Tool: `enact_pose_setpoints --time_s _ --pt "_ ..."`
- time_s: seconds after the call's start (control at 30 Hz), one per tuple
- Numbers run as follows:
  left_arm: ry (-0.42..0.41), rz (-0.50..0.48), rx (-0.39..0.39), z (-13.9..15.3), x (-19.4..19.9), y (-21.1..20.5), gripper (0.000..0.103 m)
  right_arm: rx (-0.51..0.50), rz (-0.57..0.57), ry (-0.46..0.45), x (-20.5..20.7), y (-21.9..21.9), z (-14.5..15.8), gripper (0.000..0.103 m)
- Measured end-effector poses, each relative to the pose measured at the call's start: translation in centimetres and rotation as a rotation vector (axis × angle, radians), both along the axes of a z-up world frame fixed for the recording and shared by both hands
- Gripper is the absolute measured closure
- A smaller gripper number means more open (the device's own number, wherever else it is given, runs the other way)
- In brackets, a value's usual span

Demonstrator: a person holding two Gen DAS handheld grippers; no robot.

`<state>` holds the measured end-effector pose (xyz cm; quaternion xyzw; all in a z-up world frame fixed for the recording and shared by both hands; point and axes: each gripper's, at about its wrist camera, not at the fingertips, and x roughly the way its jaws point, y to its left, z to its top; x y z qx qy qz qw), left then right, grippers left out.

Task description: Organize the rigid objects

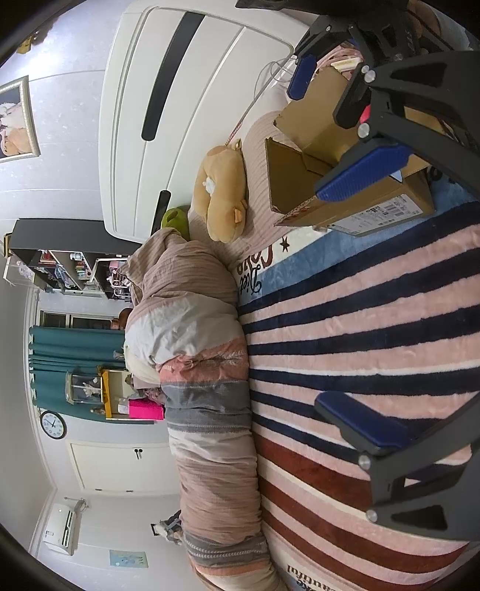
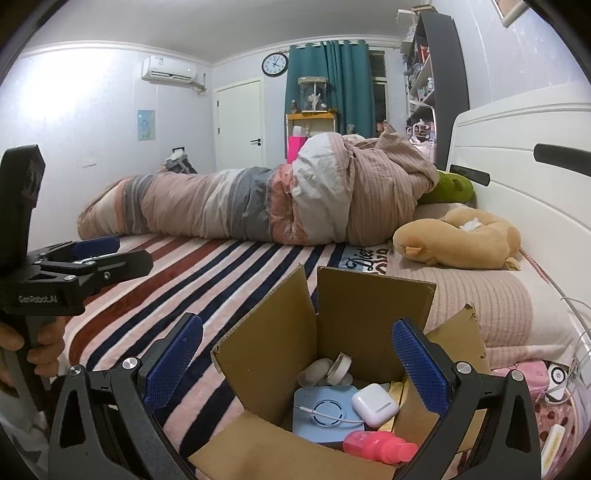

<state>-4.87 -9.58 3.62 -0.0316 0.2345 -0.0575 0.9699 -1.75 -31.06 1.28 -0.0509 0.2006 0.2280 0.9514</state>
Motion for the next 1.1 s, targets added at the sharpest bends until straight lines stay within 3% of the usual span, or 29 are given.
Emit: enact_pose_setpoints --time_s 1.1 --pt "-0.008 0.016 0.009 -0.22 -0.21 0.49 0.001 0.016 -0.014 0.005 -0.13 0.38 -0.07 0.000"
